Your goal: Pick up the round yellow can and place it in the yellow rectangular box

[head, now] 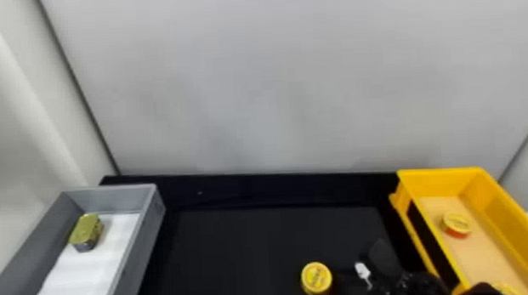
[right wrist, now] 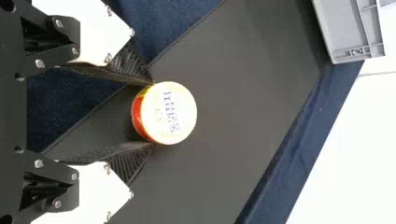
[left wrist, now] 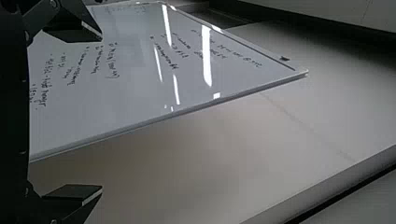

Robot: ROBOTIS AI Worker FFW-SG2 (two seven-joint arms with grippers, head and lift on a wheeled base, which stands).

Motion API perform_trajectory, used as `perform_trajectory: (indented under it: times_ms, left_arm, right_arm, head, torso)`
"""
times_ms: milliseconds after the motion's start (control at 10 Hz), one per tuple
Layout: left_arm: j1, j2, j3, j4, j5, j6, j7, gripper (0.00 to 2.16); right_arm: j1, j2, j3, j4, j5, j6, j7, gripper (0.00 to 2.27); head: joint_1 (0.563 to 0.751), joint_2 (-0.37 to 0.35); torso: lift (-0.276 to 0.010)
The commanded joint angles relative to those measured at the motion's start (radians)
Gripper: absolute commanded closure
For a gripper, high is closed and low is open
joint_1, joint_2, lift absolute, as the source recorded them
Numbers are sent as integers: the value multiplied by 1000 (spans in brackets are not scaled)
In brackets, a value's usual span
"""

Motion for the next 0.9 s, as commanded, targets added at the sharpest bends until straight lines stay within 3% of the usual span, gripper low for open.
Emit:
perform_trajectory:
  times_ms: [0,200,800]
  left_arm:
    - [1,-3,2,0,1,0,0,130]
    - [-1,-3,4,0,-1,2,0,130]
    - [-6,-3,1,3,1,6,0,130]
  right_arm:
    - [1,4,-9,-3,2,5,3,512]
    - [0,4,-12,-7,0,11,6,128]
    - [-75,14,75,68,-32,-32,-9,96]
  head:
    - [629,12]
    - [629,12]
    - [629,12]
  torso:
    - [-55]
    - [-55]
    - [-55]
